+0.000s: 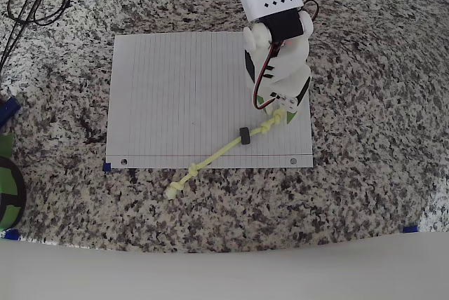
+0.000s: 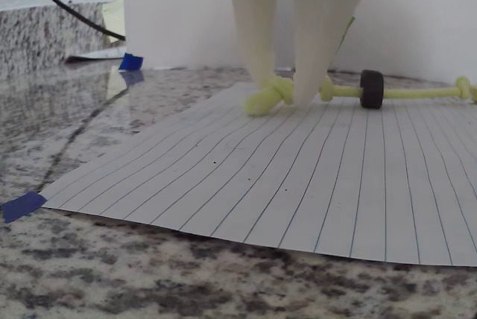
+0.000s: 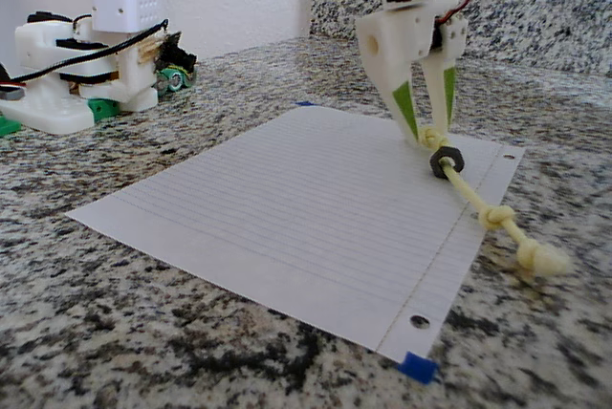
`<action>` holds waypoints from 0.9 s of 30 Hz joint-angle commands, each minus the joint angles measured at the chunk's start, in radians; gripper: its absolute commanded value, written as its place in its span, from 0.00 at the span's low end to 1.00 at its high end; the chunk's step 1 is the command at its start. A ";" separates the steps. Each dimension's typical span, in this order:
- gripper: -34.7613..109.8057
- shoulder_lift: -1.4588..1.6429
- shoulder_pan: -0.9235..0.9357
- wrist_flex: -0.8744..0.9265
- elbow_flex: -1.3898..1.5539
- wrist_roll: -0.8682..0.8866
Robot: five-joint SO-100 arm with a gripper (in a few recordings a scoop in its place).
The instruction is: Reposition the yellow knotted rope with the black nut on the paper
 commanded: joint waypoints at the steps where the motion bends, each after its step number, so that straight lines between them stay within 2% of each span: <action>1: 0.46 0.002 -0.008 0.000 -0.040 0.009; 8: 0.39 -0.018 0.005 0.009 -0.038 0.009; 11: 0.24 -0.028 0.006 0.012 -0.038 0.009; 20: 0.24 0.046 0.023 0.018 -0.035 -0.018; 25: 0.24 0.213 0.035 -0.011 -0.021 -0.132; 27: 0.24 0.302 0.035 -0.077 0.029 -0.201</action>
